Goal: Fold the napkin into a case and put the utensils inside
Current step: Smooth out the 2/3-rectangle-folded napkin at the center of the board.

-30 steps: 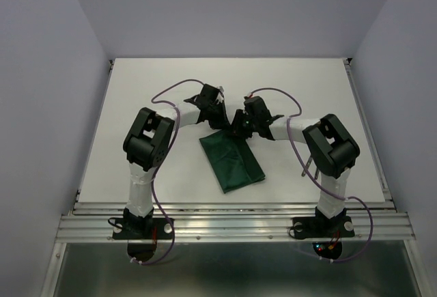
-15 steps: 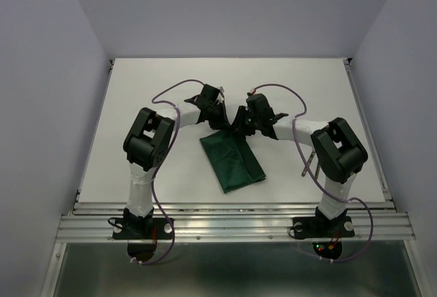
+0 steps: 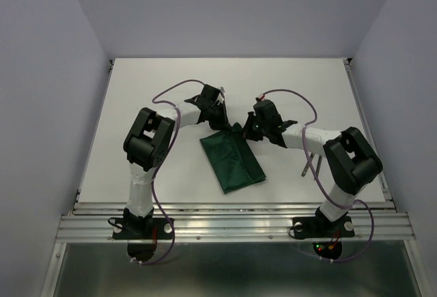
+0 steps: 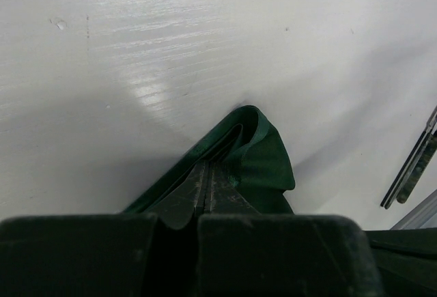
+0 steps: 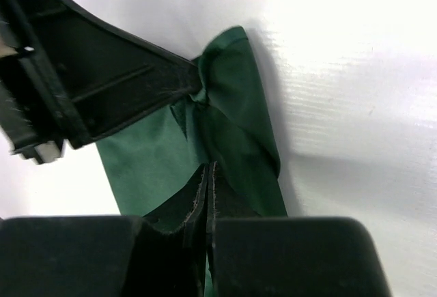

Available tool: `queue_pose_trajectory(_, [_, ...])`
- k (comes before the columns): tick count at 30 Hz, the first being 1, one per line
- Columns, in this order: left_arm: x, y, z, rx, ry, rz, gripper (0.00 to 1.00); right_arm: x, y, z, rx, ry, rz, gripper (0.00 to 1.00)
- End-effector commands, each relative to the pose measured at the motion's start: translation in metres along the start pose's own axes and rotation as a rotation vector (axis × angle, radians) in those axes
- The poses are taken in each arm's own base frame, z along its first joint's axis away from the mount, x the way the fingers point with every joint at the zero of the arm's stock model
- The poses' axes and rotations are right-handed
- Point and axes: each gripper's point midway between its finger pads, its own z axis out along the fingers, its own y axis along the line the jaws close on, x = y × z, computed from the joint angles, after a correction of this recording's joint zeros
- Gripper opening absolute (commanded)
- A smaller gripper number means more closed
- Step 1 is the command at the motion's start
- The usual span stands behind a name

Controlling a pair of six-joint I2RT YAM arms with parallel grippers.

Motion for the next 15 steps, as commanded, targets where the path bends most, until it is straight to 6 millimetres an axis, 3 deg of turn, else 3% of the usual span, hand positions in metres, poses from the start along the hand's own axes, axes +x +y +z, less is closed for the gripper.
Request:
queue_pose_trajectory(1, [-0.002,-0.011,-0.014,0.018,-0.008,0.036,0.0,0.014,0.001,0.009,-0.029,0.041,-0.026,0.01])
queue_pose_trajectory(6, [-0.003,-0.011,-0.015,0.013,-0.012,0.039,0.0,0.024,0.01,0.018,-0.056,0.084,-0.059,0.01])
queue_pose_trajectory(12, [-0.009,-0.014,-0.024,0.005,-0.043,0.058,0.0,0.031,0.002,0.029,-0.032,0.108,-0.055,0.01])
queue_pose_trajectory(15, [-0.023,-0.019,-0.038,-0.015,-0.096,0.087,0.11,0.034,-0.003,0.031,-0.013,0.113,-0.04,0.01])
